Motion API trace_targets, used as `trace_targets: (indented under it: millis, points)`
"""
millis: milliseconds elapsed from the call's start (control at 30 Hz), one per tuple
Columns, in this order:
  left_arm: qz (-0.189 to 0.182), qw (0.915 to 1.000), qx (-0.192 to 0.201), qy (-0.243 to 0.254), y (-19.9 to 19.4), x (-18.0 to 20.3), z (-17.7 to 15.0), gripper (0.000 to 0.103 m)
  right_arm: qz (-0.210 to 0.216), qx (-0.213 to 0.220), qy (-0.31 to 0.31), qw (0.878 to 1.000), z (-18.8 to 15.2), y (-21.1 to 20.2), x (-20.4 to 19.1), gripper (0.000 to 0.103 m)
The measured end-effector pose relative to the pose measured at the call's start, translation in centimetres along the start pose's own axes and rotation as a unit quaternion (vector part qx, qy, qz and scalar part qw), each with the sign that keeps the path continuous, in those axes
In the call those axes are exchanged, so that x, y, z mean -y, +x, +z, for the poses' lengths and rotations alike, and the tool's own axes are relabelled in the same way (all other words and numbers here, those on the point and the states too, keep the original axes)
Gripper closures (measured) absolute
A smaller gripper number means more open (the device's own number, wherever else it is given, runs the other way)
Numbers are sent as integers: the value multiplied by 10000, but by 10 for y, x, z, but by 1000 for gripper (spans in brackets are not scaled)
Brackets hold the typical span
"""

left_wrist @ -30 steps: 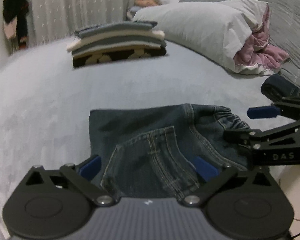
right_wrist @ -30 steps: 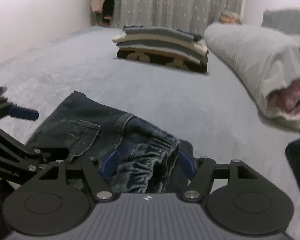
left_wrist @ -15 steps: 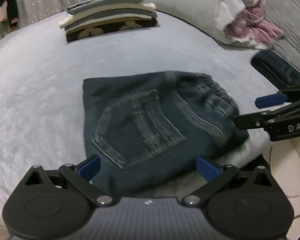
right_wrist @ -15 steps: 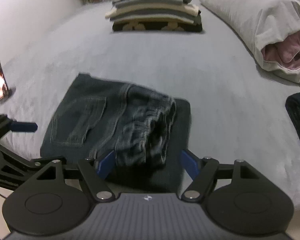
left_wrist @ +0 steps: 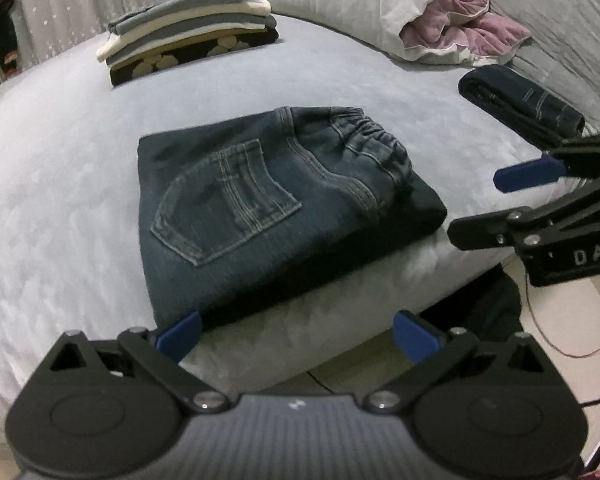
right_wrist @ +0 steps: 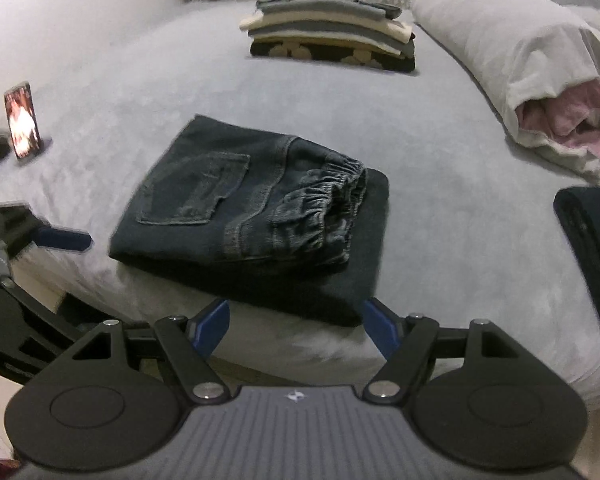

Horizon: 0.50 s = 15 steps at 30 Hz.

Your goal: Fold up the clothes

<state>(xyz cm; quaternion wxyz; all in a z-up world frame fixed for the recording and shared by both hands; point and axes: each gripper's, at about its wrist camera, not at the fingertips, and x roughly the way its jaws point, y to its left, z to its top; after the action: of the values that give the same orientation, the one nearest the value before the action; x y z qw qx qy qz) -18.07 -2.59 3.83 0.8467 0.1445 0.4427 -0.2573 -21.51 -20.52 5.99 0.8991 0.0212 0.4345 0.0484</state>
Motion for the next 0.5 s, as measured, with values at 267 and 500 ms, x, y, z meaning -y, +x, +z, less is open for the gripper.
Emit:
trace_targets:
  millis: [267,500]
  points:
    - [-2,10000,6,-45,0,2,-4,1,60,59,66,9999,-7,-5,-6,26]
    - [3,9999,88,-57,1,-10,0,1,85,42,62,9999,-5,0,-4,25]
